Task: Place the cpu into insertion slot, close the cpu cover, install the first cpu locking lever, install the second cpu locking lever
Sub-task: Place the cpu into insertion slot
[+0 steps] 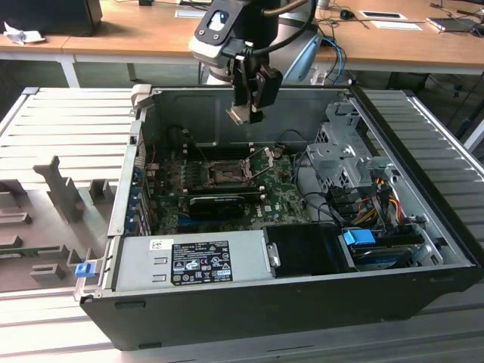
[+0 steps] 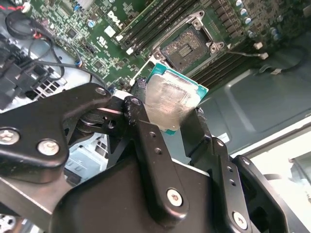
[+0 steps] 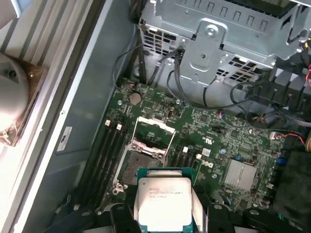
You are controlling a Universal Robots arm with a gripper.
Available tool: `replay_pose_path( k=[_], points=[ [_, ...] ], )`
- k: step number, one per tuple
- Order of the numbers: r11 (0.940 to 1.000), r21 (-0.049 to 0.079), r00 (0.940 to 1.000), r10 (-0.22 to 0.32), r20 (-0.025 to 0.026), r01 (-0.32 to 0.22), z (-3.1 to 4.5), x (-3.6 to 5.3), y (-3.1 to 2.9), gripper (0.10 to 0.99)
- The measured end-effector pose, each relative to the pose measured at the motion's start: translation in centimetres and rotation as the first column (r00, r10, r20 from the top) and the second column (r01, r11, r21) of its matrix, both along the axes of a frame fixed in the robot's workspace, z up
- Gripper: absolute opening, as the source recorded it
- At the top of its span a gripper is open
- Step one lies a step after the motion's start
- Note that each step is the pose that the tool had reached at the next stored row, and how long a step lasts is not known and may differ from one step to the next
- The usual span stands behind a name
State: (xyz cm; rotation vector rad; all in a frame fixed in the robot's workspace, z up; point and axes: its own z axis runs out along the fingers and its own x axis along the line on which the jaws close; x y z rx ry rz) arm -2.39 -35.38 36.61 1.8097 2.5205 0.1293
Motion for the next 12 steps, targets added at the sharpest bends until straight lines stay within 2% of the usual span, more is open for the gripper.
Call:
replay_pose_path(
  k=[12],
  points=[
    [0.9995, 0.0, 0.9995, -0.033, -0.0015, 0.033, -0.94, 0.0, -0.01, 0.529]
  ],
)
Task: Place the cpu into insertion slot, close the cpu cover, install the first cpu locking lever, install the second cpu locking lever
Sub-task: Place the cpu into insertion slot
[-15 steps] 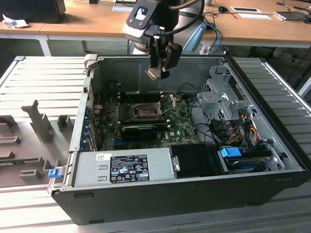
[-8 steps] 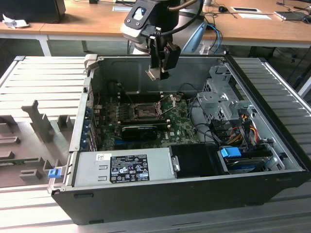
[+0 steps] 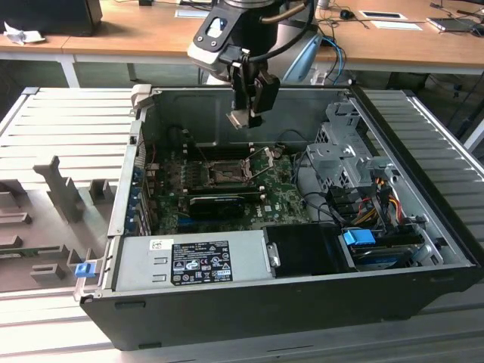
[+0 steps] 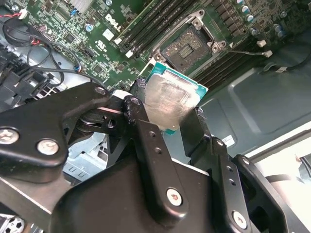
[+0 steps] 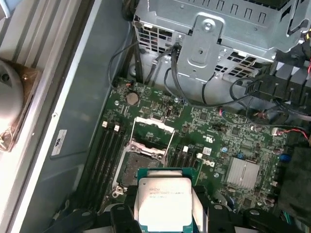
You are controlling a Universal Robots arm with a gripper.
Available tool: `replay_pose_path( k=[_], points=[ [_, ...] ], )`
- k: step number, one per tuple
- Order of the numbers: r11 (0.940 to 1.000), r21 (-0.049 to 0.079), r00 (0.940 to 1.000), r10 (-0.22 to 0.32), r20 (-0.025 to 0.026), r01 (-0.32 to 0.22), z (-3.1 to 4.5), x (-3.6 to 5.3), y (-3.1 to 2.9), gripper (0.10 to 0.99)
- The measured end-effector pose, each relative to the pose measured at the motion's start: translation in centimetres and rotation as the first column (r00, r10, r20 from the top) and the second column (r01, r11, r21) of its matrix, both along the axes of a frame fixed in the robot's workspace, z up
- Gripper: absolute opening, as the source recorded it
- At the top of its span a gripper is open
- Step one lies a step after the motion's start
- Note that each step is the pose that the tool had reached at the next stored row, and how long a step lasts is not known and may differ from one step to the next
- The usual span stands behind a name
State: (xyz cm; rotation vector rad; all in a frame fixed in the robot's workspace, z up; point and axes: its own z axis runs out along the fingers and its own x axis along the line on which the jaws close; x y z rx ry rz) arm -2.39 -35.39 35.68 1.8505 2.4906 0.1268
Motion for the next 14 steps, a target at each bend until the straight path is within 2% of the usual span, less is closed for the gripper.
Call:
replay_pose_path(
  k=[2, 7, 14],
  points=[
    [0.9979, 0.0, 0.9979, -0.065, 0.0001, 0.065, -0.08, -0.01, 0.0, 0.529],
    [0.9887, 0.0, 0.9887, -0.15, 0.0, 0.15, -0.31, 0.0, 0.0, 0.529],
    [0.9883, 0.0, 0.9883, -0.152, -0.0013, 0.152, -0.64, -0.01, 0.0, 0.529]
  ],
)
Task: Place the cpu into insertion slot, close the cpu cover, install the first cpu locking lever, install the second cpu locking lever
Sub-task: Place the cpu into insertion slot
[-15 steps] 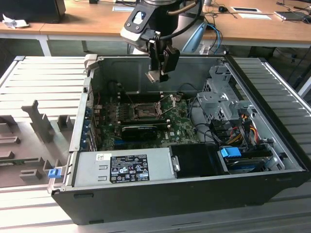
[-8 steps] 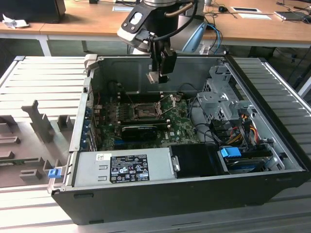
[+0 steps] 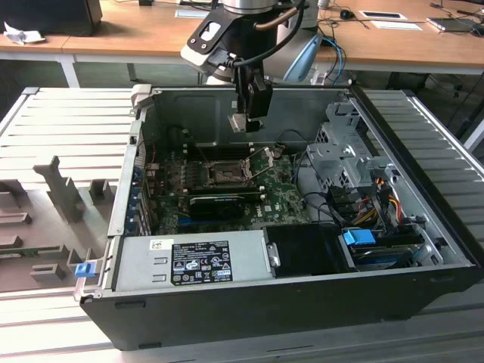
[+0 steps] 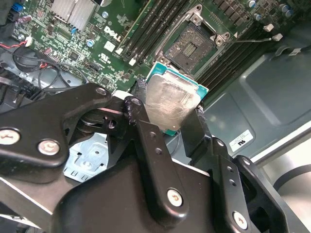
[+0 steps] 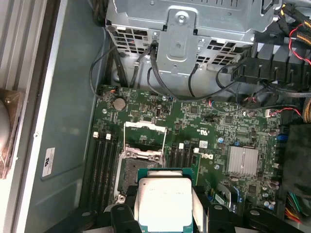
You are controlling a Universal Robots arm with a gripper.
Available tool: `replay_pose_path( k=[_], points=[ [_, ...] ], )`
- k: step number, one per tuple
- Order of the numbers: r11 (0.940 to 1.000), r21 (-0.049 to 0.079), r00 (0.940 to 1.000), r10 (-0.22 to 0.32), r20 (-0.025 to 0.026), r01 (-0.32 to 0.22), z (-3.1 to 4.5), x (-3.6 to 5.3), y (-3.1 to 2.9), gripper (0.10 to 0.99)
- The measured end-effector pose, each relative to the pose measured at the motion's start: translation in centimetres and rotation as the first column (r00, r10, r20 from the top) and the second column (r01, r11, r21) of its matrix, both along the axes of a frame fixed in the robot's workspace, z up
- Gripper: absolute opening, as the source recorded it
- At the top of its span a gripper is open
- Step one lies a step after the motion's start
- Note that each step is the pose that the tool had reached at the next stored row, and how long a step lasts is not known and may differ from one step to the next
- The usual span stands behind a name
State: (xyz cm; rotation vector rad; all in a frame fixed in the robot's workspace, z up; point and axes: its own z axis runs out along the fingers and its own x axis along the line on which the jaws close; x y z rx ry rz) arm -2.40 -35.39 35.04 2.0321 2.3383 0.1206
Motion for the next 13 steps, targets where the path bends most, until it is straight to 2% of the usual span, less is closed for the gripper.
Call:
replay_pose_path(
  k=[13],
  points=[
    [1.0, 0.0, 1.0, 0.0, -0.0011, 0.0, -0.39, 0.01, 0.0, 0.529]
  ],
)
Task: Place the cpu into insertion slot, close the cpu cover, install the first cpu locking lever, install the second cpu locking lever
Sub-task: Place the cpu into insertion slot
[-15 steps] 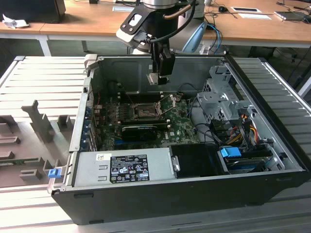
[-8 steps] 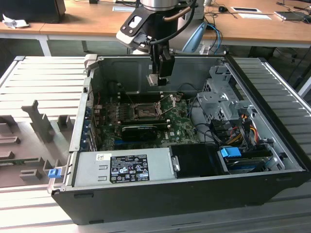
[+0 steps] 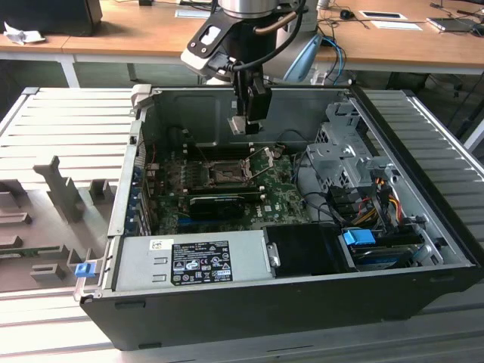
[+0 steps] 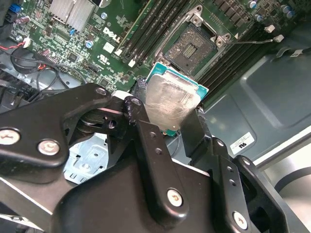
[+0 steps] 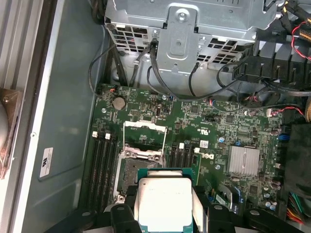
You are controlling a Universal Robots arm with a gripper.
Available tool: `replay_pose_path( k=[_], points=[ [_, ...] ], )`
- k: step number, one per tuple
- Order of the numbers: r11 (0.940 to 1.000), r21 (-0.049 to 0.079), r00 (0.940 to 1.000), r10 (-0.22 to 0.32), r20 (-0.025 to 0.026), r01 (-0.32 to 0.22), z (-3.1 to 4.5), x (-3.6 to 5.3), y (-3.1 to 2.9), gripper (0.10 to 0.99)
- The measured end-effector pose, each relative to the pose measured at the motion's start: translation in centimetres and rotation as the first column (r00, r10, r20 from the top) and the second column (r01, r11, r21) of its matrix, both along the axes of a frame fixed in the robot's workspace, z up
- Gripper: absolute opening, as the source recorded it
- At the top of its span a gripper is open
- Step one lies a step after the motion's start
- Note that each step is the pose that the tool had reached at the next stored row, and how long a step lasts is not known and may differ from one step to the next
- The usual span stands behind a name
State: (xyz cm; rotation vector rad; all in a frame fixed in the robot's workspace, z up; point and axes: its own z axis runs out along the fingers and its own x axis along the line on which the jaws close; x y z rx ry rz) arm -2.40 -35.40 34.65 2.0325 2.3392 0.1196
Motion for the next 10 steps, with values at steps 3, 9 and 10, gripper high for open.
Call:
replay_pose_path(
  k=[3, 9, 10],
  points=[
    [1.0, 0.0, 1.0, 0.0, -0.0007, 0.0, -0.06, 0.0, 0.0, 0.529],
    [1.0, 0.0, 1.0, 0.0, -0.0027, 0.0, -0.19, 0.0, 0.0, 0.529],
    [1.0, 0.0, 1.0, 0.0, -0.0029, 0.0, -0.22, 0.0, 0.0, 0.529]
  ],
)
